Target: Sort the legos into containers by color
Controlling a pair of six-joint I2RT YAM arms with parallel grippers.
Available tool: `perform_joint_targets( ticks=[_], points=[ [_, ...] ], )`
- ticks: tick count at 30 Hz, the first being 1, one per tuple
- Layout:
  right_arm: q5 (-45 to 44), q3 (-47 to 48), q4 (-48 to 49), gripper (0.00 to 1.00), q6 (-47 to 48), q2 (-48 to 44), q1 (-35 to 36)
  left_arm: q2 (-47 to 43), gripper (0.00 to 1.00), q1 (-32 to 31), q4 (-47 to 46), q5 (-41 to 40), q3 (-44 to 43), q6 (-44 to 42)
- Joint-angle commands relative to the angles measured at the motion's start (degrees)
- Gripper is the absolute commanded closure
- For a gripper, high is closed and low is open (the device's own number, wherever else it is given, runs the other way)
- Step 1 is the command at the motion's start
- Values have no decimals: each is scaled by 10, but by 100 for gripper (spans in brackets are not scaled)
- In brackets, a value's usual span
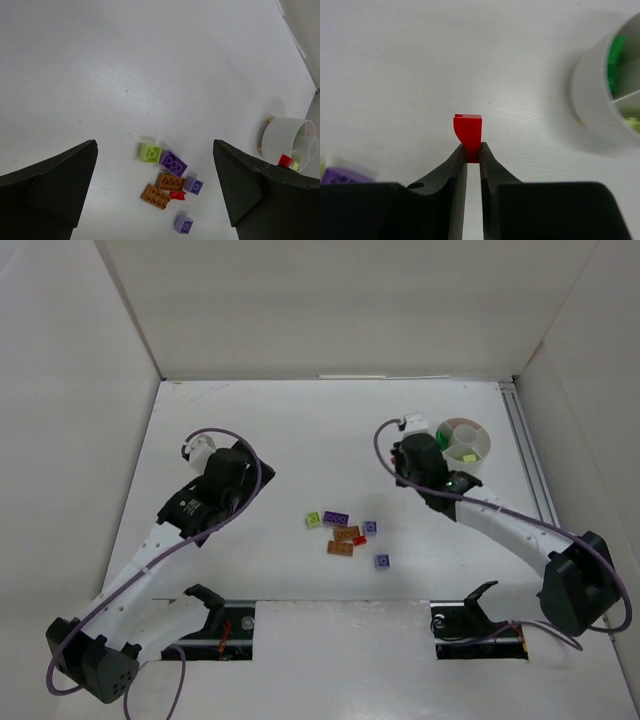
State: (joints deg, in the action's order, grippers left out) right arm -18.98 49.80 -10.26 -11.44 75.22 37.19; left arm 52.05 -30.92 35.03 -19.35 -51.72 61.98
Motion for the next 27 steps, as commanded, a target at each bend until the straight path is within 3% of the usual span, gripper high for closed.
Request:
perform_joint_targets(
  ticks=[1,9,15,27],
  points=[
    [32,49,-46,93,59,-19,-105,19,1,44,-106,48,-29,-73],
    [117,178,-84,93,80,80,-319,119,1,121,-214,117,-70,-156],
    [83,289,-126,93,93,159,-370,185,1,153,-241,177,-106,-186],
    [112,395,-151,92,140,268,-407,234,1,176,-247,206,-118,-207]
  ],
)
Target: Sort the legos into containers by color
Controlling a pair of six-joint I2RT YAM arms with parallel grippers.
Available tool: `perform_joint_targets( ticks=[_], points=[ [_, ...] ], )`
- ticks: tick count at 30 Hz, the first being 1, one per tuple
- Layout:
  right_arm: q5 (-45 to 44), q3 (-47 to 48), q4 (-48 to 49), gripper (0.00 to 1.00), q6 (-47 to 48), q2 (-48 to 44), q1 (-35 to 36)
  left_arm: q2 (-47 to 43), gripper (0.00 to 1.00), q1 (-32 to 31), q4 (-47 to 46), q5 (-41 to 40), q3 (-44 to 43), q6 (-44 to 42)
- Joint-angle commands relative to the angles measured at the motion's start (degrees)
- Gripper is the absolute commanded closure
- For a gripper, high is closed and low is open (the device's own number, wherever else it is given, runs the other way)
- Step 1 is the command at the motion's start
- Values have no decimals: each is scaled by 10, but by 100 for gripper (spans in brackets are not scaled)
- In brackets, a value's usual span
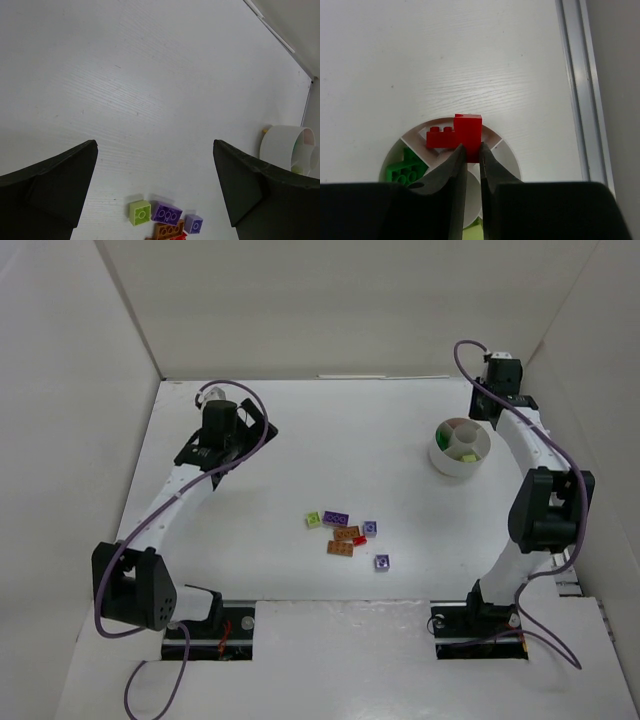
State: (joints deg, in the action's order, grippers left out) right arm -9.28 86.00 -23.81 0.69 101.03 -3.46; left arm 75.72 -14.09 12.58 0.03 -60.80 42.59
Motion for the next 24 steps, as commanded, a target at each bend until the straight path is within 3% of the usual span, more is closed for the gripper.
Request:
perform_joint_targets(
  ticks=[1,6,15,24],
  points=[
    [21,33,-15,90,26,17,-1,-2,1,8,-23,12,-27,-13],
    [21,33,-15,89,31,23,-1,3,1,8,-23,12,-27,-13],
    [26,33,-15,74,31,29,-1,20,1,8,-23,17,-38,-13],
    [32,21,-8,68,31,1,-1,14,1,8,-23,17,-27,-13]
  ],
)
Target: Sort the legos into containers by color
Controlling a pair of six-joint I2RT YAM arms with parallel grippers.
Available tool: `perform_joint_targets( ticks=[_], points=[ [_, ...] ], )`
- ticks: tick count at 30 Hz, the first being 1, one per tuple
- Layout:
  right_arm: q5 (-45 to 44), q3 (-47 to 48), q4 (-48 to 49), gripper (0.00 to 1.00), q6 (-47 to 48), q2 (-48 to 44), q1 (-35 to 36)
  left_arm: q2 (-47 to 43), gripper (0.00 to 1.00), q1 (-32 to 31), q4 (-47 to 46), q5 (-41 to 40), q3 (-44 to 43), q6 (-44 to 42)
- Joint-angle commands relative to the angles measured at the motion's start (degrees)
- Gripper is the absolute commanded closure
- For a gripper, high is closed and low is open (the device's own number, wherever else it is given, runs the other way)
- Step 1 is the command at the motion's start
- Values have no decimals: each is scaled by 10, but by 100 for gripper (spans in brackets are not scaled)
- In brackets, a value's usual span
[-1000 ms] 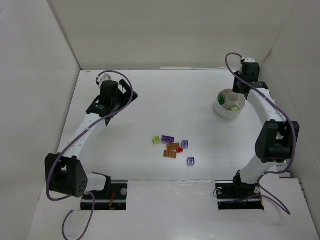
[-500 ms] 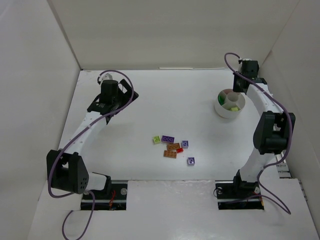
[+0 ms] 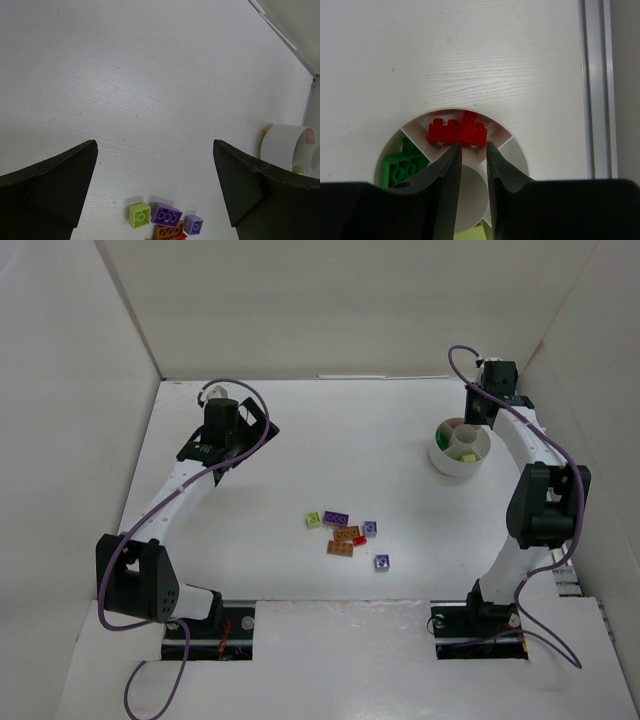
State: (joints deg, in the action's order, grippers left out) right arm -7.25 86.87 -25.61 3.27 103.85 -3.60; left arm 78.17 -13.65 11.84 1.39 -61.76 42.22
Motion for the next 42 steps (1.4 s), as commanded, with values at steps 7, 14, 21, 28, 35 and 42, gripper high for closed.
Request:
perform_joint_targets(
  ticks=[7,14,21,28,35,42],
  points=[
    [29,-51,31,54,27,-125,62,-28,1,4,-16,33,13,-9],
    [71,-206,52,47,64,-244,256,-58,1,4,-21,59,93,-4],
    [139,-322,53,47,76,-285,487,-120,1,-23,-10,59,160,8],
    [153,-378,69,47,27,-253,590,-206,1,-33,-5,59,208,20],
    [91,-391,69,46,0,-198,597,-242,1,-33,27,42,213,15],
    [24,-366,64,44,-11,-168,597,-253,1,-33,48,36,207,9]
  ],
)
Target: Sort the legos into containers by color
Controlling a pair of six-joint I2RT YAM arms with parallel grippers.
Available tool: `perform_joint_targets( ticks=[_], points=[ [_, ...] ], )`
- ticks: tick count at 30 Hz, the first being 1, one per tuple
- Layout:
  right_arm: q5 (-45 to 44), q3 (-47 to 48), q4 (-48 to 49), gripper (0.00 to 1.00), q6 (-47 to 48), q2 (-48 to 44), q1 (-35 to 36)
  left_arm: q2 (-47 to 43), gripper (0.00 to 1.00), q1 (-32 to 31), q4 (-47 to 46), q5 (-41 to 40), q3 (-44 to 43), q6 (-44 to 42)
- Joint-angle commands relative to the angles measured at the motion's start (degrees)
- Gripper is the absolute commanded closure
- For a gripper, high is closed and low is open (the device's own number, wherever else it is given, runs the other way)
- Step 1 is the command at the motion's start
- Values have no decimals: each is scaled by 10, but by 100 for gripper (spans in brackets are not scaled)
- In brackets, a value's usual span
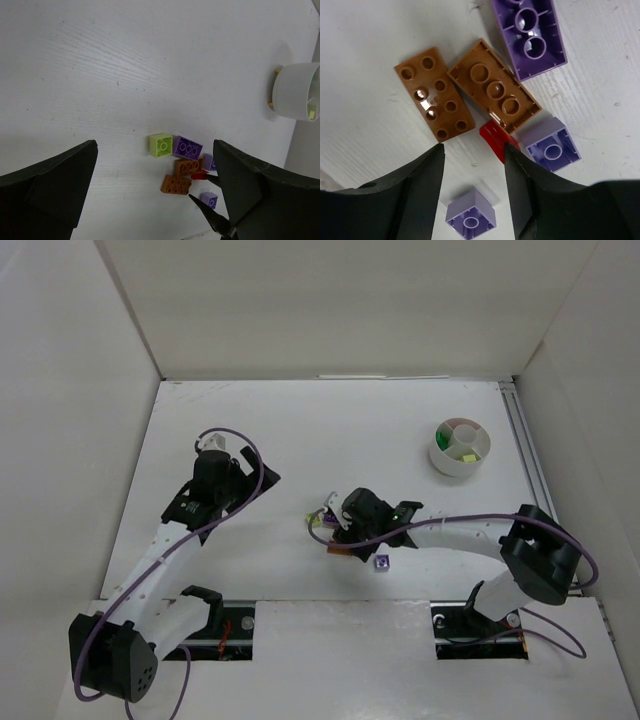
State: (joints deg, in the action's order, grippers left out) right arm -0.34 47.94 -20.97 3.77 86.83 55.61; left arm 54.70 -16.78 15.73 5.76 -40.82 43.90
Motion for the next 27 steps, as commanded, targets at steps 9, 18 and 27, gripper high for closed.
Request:
perform_joint_targets(
  ticks=[9,18,27],
  points=[
    [-36,35,17,44,-7,-14,5,-18,1,-2,9,-13,-2,-7],
    [-23,40,12,44,15,9,-19,0,1,-2,-2,-13,-2,-13],
    [38,39,17,44,20,22,-74,16,1,-2,-2,-18,-18,-13]
  ],
)
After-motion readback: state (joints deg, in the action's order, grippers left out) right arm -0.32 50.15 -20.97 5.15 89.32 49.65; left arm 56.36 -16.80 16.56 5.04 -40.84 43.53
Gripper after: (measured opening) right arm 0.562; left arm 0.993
